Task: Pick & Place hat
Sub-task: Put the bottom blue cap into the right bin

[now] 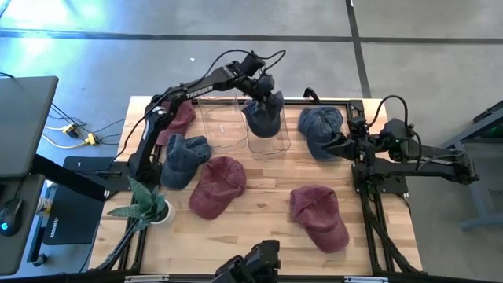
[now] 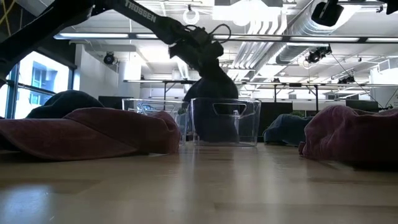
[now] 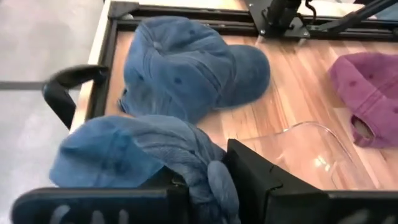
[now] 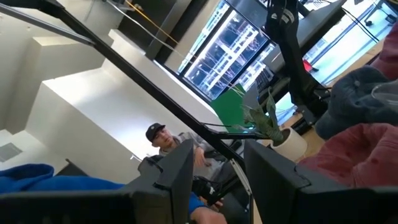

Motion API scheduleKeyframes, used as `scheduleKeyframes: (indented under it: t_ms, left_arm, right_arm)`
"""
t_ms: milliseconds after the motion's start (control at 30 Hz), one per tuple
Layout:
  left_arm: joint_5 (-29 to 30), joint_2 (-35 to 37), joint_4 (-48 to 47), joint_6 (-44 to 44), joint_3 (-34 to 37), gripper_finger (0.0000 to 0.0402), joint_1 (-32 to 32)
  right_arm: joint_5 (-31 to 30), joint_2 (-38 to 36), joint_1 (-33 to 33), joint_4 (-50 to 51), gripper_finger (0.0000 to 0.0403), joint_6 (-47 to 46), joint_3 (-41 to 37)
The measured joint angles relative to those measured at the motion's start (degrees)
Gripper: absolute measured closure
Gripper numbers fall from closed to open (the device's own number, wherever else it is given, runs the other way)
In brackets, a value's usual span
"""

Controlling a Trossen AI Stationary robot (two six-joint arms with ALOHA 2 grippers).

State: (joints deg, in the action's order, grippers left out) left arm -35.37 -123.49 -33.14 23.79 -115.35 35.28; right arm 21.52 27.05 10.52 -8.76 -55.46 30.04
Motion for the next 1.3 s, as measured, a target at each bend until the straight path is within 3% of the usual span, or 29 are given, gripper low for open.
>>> scheduleKeyframes:
  t_ms: [200, 500, 733, 1033, 1300]
  left_arm:
    - [1.33, 0.25, -0.07, 7.13, -0.11, 0.0307, 1.5]
    - [-11.21, 0.25, -0.51, 14.87, -0.11, 0.0388, 1.09]
    - [-19.35, 0.25, -0.38, 20.75, -0.11, 0.0387, 0.97]
    - [-18.8, 0.25, -0.88, 30.6, -0.11, 0.0395, 1.01]
    - [-12.1, 0.25, -1.96, 40.36, -0.09, 0.0398, 0.73]
  right_arm:
    - [0.02, 0.0, 0.0, -0.01, 0.0265, -0.02, 0.0]
    - [-1.1, -0.02, 0.0, 1.29, 0.0265, 0.05, 0.0]
    - [-1.66, 0.0, 0.01, 2.46, 0.0265, 0.0, 0.0]
    - [-5.45, 0.0, 0.0, 4.31, 0.0265, -1.36, 0.0]
    - [-9.09, 1.69, 0.01, 4.7, 0.0265, -1.99, 0.0]
